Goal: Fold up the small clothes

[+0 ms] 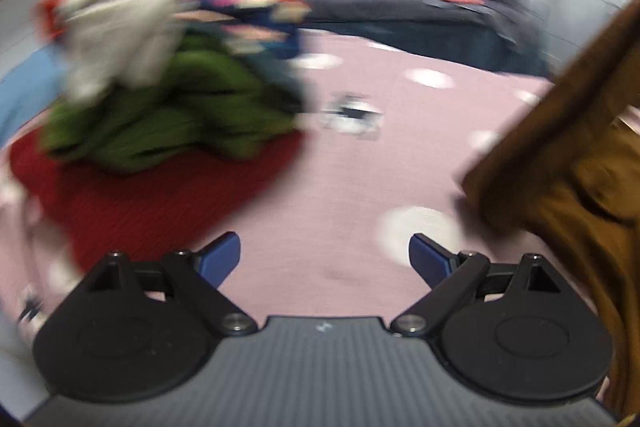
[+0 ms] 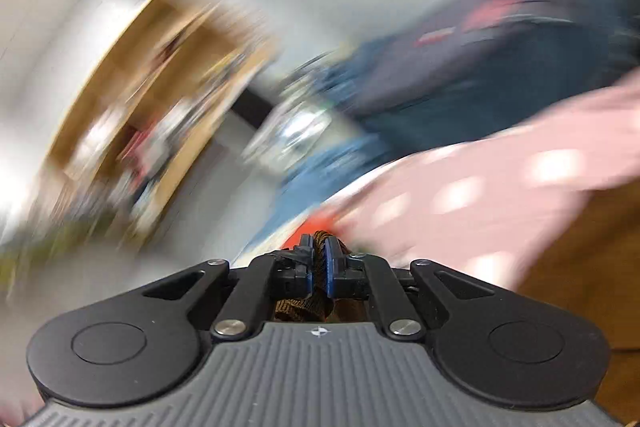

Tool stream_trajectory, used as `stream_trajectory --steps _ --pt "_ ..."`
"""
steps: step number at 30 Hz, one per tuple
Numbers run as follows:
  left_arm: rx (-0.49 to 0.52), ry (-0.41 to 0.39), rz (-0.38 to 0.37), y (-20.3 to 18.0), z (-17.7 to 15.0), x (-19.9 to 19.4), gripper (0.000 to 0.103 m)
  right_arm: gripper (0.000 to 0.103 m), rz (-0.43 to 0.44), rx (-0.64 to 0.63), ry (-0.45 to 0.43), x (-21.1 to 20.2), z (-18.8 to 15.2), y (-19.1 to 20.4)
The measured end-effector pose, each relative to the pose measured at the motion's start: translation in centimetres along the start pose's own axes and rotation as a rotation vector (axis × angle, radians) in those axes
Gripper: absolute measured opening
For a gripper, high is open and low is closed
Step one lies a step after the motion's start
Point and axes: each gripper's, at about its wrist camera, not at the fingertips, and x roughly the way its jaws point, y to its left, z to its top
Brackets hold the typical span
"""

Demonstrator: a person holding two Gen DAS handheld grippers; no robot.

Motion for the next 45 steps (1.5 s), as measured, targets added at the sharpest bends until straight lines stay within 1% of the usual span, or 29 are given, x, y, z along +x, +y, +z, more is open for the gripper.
stream_trajectory --steps 2,3,4,5,6,9,11,13,14,15,16,17,18,21,22,25,27,29,30,32,33,34,36,37,39,40,42,44,45 --pt "0.054 0.004 -0.104 -2.8 0.1 0.6 0.092 0.009 -0.241 -0.013 -0.082 -4.2 2.2 -4.3" --pt "0.077 0.005 -0.149 -4.3 0.3 0.9 0.092 0.01 -0.363 -0.021 -0.102 -6.1 2.8 -6.5" --pt "0.102 0.001 -0.187 -5.8 0.4 1.2 0.092 0.01 -0.455 -0.006 -0.115 -8.0 3.0 -8.8" --pt "0.13 -0.005 -0.22 -7.3 0.6 1.6 0.092 0.01 -0.52 0.021 -0.122 -9.7 2.8 -11.0" --pt "0.157 -0.012 -0.247 -8.8 1.0 2.1 0.091 0.01 -0.559 0.061 -0.114 -11.0 2.6 -13.4" --pt "0.195 -0.021 -0.304 -12.2 2.4 4.0 0.087 0.012 -0.613 0.15 -0.051 -13.0 1.1 -18.7" --pt "0.212 -0.04 -0.31 -13.7 3.4 5.4 0.081 0.013 -0.611 0.171 -0.048 -14.1 0.1 -19.8" --pt "0.249 -0.062 -0.268 -14.9 4.3 6.8 0.077 0.015 -0.58 0.177 -0.073 -14.7 -1.0 -20.2" --pt "0.277 -0.061 -0.24 -15.3 4.7 7.8 0.067 0.021 -0.573 0.173 -0.087 -14.8 -0.8 -20.0" --pt "0.297 -0.046 -0.233 -15.7 4.9 8.7 0.061 0.022 -0.571 0.16 -0.097 -15.0 -1.0 -19.8" --pt "0.312 -0.019 -0.254 -16.3 5.1 9.4 0.05 0.023 -0.57 0.137 -0.098 -15.3 -0.8 -19.6" --pt "0.334 0.007 -0.285 -16.9 5.1 10.1 0.049 0.023 -0.573 0.106 -0.091 -15.4 -0.9 -19.2" --pt "0.368 0.013 -0.294 -17.4 4.9 10.4 0.049 0.022 -0.579 0.072 -0.084 -15.5 -0.8 -18.8" --pt "0.492 -0.057 -0.211 -18.8 3.9 10.6 0.05 0.022 -0.578 0.015 -0.062 -14.2 0.5 -19.0" --pt "0.505 -0.075 -0.207 -18.8 3.8 10.6 0.053 0.022 -0.573 0.013 -0.061 -14.0 0.7 -18.9" --pt "0.546 -0.081 -0.238 -18.9 4.2 11.3 0.052 0.022 -0.566 0.013 -0.062 -12.8 1.4 -19.5" --pt "0.59 -0.051 -0.279 -19.2 4.5 12.0 0.037 0.022 -0.568 0.012 -0.057 -12.6 1.3 -19.5" --pt "0.64 -0.031 -0.309 -19.5 4.9 12.6 0.016 0.022 -0.563 0.02 -0.056 -12.6 1.2 -19.6" --pt "0.654 -0.029 -0.313 -19.5 5.4 12.7 0.011 0.022 -0.562 0.019 -0.05 -12.7 1.1 -19.6" --pt "0.625 -0.007 -0.366 -18.7 7.3 12.6 0.006 0.022 -0.563 -0.004 -0.033 -12.8 1.0 -19.1" --pt "0.611 -0.019 -0.382 -18.1 8.7 12.4 0.006 0.022 -0.561 -0.026 -0.022 -12.8 1.0 -18.8" --pt "0.615 -0.044 -0.376 -17.6 10.2 12.3 0.006 0.022 -0.556 -0.047 -0.015 -12.8 1.0 -18.6" --pt "0.628 -0.093 -0.306 -16.9 13.4 12.8 0.006 0.022 -0.548 -0.067 -0.015 -12.8 1.3 -18.3" --pt "0.62 -0.098 -0.266 -16.7 15.0 13.6 0.006 0.022 -0.554 -0.07 -0.017 -12.6 1.4 -18.3" --pt "0.554 -0.088 -0.18 -16.3 17.7 15.6 0.006 0.022 -0.57 -0.078 -0.019 -12.0 1.6 -18.3" --pt "0.515 -0.076 -0.16 -16.1 18.8 16.4 0.008 0.023 -0.577 -0.083 -0.027 -11.8 1.6 -18.2" --pt "0.43 -0.029 -0.172 -15.7 20.0 17.6 0.017 0.024 -0.577 -0.09 -0.036 -11.4 1.6 -18.0" --pt "0.401 -0.023 -0.177 -15.8 19.7 17.5 0.026 0.024 -0.563 -0.118 -0.018 -11.0 1.4 -17.6" --pt "0.41 -0.03 -0.225 -15.8 19.1 17.0 0.032 0.024 -0.547 -0.145 0.002 -10.8 1.1 -17.4"
